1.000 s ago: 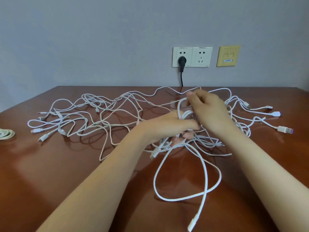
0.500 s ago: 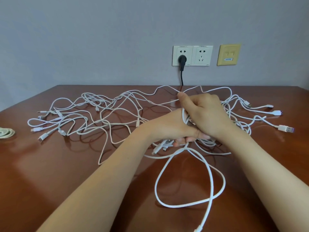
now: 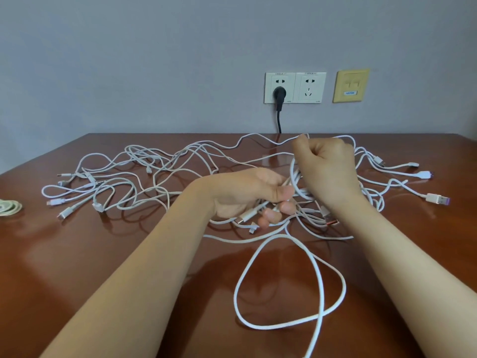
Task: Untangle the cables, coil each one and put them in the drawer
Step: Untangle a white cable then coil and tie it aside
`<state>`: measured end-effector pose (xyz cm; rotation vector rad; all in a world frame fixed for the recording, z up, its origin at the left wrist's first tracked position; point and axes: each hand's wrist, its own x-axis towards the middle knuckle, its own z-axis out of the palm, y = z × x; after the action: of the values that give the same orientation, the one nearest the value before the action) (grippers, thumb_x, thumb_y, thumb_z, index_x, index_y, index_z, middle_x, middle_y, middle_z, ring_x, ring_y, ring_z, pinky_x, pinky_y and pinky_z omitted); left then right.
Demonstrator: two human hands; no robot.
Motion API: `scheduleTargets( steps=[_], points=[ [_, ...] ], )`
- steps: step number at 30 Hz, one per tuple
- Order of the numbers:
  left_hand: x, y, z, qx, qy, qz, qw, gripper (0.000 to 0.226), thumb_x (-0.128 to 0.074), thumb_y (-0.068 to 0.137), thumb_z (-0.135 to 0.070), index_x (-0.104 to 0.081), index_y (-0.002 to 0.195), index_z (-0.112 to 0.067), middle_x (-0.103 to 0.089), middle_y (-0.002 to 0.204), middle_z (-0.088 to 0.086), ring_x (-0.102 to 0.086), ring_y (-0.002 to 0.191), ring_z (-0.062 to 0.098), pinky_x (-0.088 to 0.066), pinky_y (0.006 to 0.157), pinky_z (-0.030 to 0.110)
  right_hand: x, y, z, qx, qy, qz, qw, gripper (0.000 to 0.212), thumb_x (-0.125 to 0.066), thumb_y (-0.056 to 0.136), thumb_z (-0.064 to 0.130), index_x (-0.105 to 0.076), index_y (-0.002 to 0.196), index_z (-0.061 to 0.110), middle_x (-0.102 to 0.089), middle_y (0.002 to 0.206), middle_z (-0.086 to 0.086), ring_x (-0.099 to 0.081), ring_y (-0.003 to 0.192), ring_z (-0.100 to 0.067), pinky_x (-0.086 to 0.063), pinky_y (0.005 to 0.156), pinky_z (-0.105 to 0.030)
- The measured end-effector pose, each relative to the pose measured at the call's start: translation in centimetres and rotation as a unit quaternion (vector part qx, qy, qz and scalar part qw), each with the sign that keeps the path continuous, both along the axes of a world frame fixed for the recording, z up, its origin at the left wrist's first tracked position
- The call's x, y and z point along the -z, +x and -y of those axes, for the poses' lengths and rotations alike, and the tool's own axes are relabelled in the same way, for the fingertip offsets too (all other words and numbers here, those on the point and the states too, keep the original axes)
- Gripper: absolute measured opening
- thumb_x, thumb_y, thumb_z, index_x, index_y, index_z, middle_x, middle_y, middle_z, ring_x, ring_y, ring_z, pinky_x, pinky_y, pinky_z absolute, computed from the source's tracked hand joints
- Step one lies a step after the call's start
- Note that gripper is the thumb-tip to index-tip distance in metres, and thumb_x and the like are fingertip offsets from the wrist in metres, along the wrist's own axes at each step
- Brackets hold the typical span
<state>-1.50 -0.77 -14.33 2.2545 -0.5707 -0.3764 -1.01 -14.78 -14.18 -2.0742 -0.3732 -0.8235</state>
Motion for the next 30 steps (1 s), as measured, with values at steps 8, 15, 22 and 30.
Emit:
scheduleTargets(
  steps=[8,15,22,30],
  points=[
    [-0.9,-2.2,2.7,-0.071,0.036,0.062,0.995,0.029,-0.046,0.097,-0.026,-0.04,0.071,-0.015,-0.048,0.065,-0.007,-0.044,0.047,0.003,-0.034,0.046,0.016,-0.2,0.4,0.6,0.126,0.013,-0.063,0.99,0.052,-0.044,0.089,0.022,-0.029,0.04,0.01,-0.029,0.045,-0.011,-0.032,0.061,-0.033,-0.021,0.058,-0.033],
    [-0.5,-2.2,3.3,-0.074,-0.002,0.068,0.995,0.03,-0.042,0.099,-0.03,-0.049,0.084,-0.006,-0.047,0.064,0.0,-0.037,0.041,0.004,-0.03,0.046,0.022,-0.7,1.0,1.3,0.076,0.003,-0.158,0.984,0.05,-0.049,0.086,0.023,-0.029,0.042,0.012,-0.03,0.033,0.0,-0.035,0.046,-0.02,-0.029,0.05,-0.031],
    [-0.9,-3.0,2.7,0.039,-0.209,-0.125,0.969,0.023,-0.036,0.099,-0.014,-0.055,0.099,-0.002,-0.052,0.044,-0.009,-0.027,0.033,0.0,-0.012,0.044,0.018,-2.1,-0.1,3.0,-0.201,0.177,-0.329,0.906,0.018,-0.06,0.087,0.016,-0.06,0.072,0.006,-0.046,0.038,0.0,-0.043,0.032,-0.011,-0.035,0.033,-0.014],
    [-1.0,-2.4,2.2,-0.027,-0.243,-0.051,0.968,0.022,-0.035,0.1,-0.016,-0.054,0.099,-0.005,-0.042,0.048,-0.009,-0.027,0.035,0.003,-0.019,0.038,0.011,0.6,0.7,0.6,-0.303,0.18,-0.389,0.851,0.029,-0.043,0.091,0.035,-0.038,0.068,0.017,-0.037,0.036,0.008,-0.032,0.029,0.001,-0.02,0.033,-0.011]
  ],
)
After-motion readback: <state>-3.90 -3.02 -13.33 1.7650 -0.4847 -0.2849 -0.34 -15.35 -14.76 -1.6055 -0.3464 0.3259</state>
